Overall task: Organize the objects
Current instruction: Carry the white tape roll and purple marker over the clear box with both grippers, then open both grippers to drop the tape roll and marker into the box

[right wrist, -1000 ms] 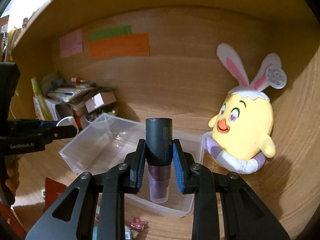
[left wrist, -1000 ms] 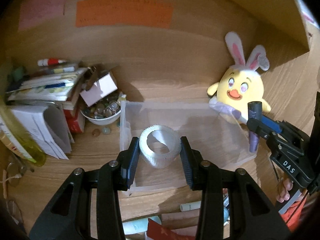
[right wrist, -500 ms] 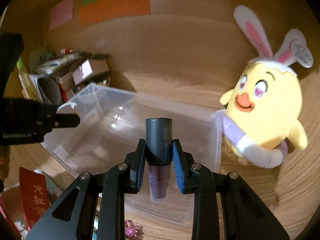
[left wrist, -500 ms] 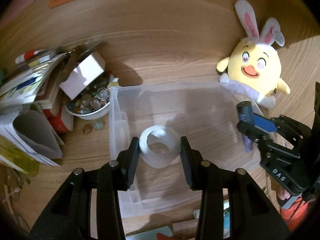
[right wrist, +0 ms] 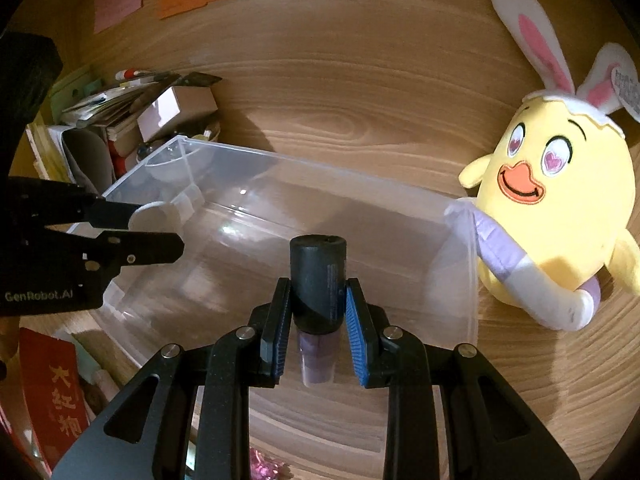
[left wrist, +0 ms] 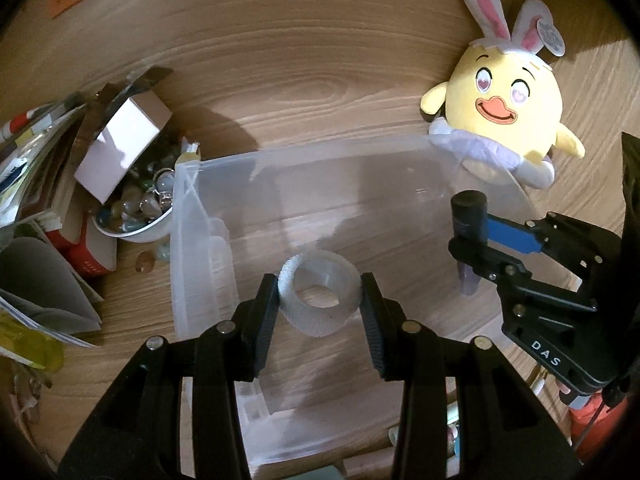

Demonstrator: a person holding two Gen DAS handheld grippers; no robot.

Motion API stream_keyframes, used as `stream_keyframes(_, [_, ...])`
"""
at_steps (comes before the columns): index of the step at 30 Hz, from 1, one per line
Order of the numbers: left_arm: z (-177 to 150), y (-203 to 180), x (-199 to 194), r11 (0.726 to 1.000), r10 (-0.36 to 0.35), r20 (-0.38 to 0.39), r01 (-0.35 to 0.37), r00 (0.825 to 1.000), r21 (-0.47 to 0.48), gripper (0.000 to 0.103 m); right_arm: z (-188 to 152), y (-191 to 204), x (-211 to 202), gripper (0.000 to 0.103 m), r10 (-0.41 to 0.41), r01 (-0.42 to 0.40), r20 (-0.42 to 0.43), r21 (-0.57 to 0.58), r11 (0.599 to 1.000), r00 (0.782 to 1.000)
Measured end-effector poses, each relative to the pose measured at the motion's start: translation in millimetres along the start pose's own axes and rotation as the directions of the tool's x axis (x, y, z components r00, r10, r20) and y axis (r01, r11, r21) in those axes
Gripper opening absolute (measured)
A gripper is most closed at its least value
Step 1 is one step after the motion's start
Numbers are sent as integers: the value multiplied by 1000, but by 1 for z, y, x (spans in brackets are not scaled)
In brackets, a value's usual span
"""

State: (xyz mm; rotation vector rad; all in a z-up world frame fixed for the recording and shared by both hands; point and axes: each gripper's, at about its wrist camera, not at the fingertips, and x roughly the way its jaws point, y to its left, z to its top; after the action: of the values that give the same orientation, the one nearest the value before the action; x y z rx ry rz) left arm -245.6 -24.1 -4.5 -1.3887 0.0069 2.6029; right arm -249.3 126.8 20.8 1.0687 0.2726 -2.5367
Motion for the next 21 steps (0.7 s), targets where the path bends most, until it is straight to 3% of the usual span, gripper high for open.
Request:
stream_keyframes(5, [1, 2, 0, 1000, -11, -5, 11, 1000, -5, 43, 0, 0, 1, 24, -5, 5, -8, 8, 1000, 1000])
stream_keyframes(7, [1, 2, 0, 1000, -14, -1, 14, 1000, -9, 51, -1, 0, 0, 30, -15, 15, -3, 7, 1000, 1000])
stream_keyframes(10, [2, 1, -7, 1000, -9, 20, 10, 1000, -13, 52, 0, 1, -3, 44, -26, 26, 10, 5, 1000, 1000])
stream_keyframes(15, [0, 2, -24, 1000, -3, 54, 4, 999, -19, 54, 1, 1, -10, 46, -29, 29, 29, 6, 1000, 999])
stream_keyframes(17, [-1, 2, -32, 1000, 7, 73, -6, 997, -22, 60, 2, 0, -14, 51, -23, 23, 28, 16, 1000, 999])
stream_keyframes(21, [-7, 5, -49, 999, 31, 115, -27, 993, -39, 72, 2, -2, -26, 72, -13, 11, 42, 40, 999, 999])
